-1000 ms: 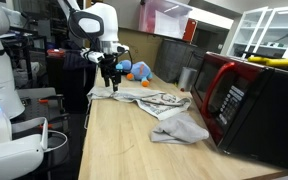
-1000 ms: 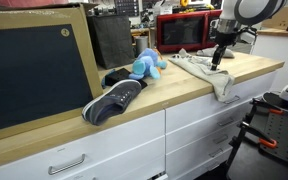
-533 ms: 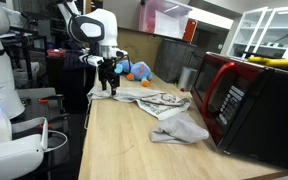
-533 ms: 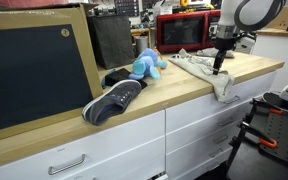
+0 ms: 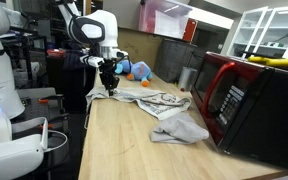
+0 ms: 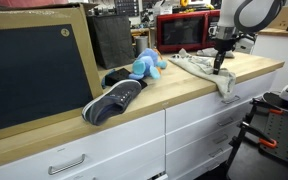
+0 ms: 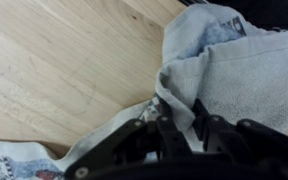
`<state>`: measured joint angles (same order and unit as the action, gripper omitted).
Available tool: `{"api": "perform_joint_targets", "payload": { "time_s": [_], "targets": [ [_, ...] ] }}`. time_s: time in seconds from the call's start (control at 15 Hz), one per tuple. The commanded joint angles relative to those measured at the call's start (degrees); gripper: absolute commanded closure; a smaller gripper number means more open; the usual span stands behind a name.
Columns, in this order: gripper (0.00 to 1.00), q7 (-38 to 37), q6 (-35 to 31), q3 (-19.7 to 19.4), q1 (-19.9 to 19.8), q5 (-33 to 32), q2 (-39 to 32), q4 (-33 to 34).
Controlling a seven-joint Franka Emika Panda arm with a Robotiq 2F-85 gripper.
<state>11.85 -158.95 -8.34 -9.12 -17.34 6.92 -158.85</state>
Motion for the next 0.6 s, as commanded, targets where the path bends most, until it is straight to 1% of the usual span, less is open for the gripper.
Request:
{"api": "perform_joint_targets", "payload": {
  "time_s": [0.0,0.07,0.13,0.2,0.27,0.33,0.4,0.47,0.53],
  "targets": [
    [0.75,0.4,-0.4,-0.1,0.0,1.2,2.8,-0.9],
    [0.59,0.7,-0.4,-0.1,0.1,1.6,3.5,-1.2],
    [0.57,0.7,-0.4,-0.1,0.1,1.8,3.9,-1.0],
    [0.52,0.8,-0.2,-0.1,0.3,2.1,4.3,-0.8],
    [0.8,0.7,-0.1,0.0,0.2,2.1,4.8,-0.8],
    [0.54,0.6,-0.1,0.1,0.2,1.9,5.2,-0.8],
    [0.88,0.7,-0.2,0.1,0.2,1.7,5.4,-0.8],
    [0.85,0.6,0.1,0.2,0.1,1.5,5.7,-0.8],
    [0.86,0.6,0.1,0.2,0.0,1.4,5.9,-0.8]
  ]
}}
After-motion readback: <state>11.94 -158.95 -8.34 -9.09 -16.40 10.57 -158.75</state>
